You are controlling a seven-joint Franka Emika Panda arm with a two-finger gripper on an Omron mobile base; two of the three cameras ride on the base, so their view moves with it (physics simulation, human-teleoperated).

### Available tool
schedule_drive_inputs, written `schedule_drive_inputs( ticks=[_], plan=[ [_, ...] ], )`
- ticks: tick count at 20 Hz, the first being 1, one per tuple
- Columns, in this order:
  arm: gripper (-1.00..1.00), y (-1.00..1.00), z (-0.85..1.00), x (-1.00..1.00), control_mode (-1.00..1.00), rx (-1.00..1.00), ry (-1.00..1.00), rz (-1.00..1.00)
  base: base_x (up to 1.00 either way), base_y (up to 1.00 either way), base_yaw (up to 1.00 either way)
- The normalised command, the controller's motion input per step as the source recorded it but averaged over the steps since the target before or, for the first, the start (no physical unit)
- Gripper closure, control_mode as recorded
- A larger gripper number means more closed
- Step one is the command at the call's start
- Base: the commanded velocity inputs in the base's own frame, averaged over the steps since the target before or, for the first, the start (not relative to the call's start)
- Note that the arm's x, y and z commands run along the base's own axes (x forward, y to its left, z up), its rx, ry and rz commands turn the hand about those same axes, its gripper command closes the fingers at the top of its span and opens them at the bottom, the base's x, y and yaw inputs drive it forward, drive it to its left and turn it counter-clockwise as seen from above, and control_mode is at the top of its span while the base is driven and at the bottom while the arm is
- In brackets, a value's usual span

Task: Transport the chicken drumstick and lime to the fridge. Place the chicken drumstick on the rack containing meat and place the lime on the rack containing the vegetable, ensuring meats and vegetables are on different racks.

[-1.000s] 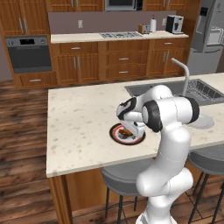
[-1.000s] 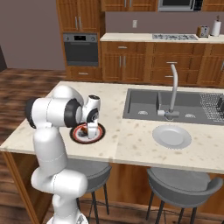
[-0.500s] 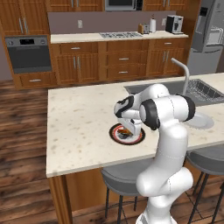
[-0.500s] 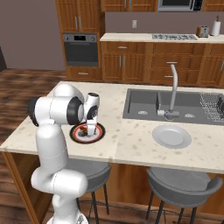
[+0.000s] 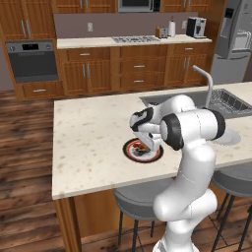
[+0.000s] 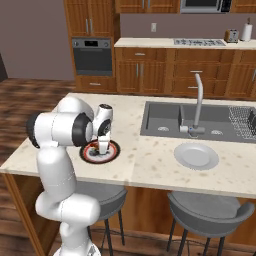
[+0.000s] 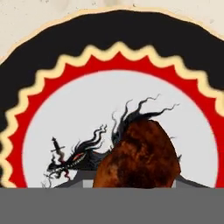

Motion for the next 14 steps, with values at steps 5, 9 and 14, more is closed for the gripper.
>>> schedule_drive_inputs(
  ticks=[5, 9, 14],
  plan=[
    [1.0, 0.0, 0.79, -0.5, -1.0, 0.0, -0.08, -0.03, 0.0, 0.0, 0.0],
    [1.0, 0.0, 0.99, -0.46, -1.0, 0.0, 0.0, 0.0, 0.0, 0.0, 0.0],
    [1.0, -0.07, 0.92, -0.66, -1.0, 0.0, 0.0, 0.02, 0.0, 0.0, 0.0]
  ],
)
